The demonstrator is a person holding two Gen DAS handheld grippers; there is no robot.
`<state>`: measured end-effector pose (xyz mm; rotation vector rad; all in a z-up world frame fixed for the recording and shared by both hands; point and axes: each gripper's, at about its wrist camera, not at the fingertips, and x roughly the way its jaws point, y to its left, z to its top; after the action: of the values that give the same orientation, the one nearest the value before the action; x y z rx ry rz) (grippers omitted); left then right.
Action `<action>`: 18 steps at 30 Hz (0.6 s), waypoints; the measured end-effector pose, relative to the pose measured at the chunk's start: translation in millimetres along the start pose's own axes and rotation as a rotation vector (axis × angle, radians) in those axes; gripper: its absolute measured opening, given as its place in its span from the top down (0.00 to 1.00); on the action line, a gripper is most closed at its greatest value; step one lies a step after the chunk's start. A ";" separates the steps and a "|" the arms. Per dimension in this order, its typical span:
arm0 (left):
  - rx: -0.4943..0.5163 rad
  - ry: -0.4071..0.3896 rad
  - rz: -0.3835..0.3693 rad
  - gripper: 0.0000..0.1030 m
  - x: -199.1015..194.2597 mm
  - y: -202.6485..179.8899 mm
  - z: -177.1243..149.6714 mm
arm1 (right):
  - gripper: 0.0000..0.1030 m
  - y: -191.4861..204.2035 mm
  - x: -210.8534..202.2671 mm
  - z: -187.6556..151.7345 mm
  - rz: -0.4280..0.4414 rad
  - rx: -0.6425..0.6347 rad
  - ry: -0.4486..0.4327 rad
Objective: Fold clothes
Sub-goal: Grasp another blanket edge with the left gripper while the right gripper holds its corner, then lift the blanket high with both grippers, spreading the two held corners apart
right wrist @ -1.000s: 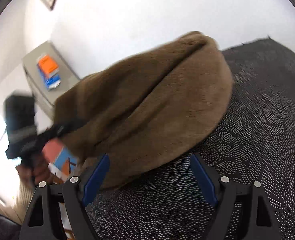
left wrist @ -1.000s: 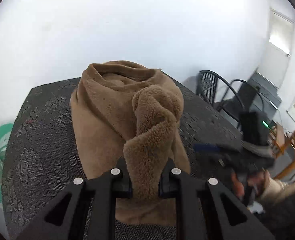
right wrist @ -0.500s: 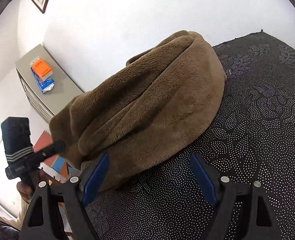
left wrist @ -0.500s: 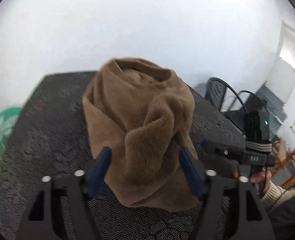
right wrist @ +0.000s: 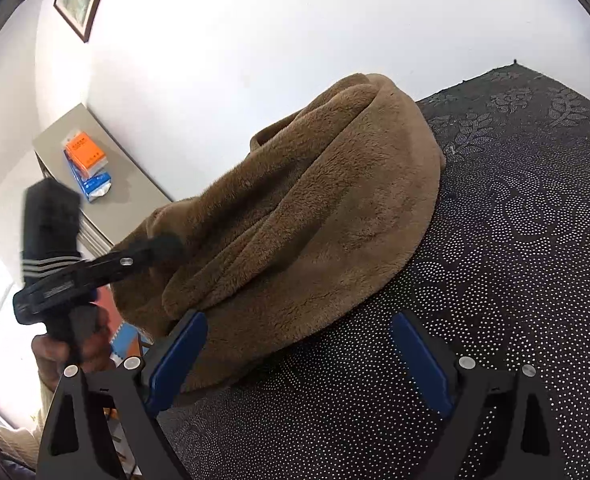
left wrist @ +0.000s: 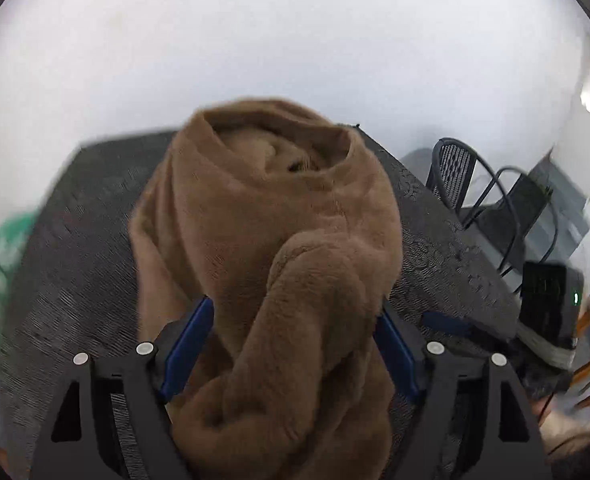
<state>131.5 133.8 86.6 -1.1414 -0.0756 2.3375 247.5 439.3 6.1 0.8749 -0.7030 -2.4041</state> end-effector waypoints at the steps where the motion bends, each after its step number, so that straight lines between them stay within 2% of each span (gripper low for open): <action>1: -0.022 0.004 -0.020 0.49 0.9 2.5 -3.3 | 0.07 0.6 -0.8 -0.2 0.000 0.001 -0.003; 2: -0.042 0.006 -0.039 0.66 1.6 4.9 -6.4 | 0.07 0.8 -1.2 -0.3 -0.002 0.002 -0.004; 3: -0.045 -0.010 -0.039 0.74 -3.2 5.8 -10.4 | 0.07 0.8 -1.6 -0.3 -0.003 0.004 -0.004; 5: -0.042 -0.049 -0.032 0.80 -15.4 6.7 -18.8 | 0.07 0.2 -1.9 0.1 -0.010 0.008 -0.005; 9: -0.048 -0.144 -0.035 0.84 -47.4 13.1 -34.1 | 0.07 -1.4 -1.7 1.2 -0.022 0.020 -0.004; 16: -0.162 -0.383 -0.042 0.85 -143.5 57.4 -58.2 | 0.07 0.6 -6.8 14.1 -0.084 0.019 0.047; 18: -0.197 -0.434 -0.061 0.85 -162.1 73.0 -66.2 | 0.07 5.0 -16.8 28.1 -0.100 0.006 0.031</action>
<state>230.2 -19.0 140.4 -0.6846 -0.4979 2.5240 240.9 453.8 35.1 0.9688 -0.6691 -2.4715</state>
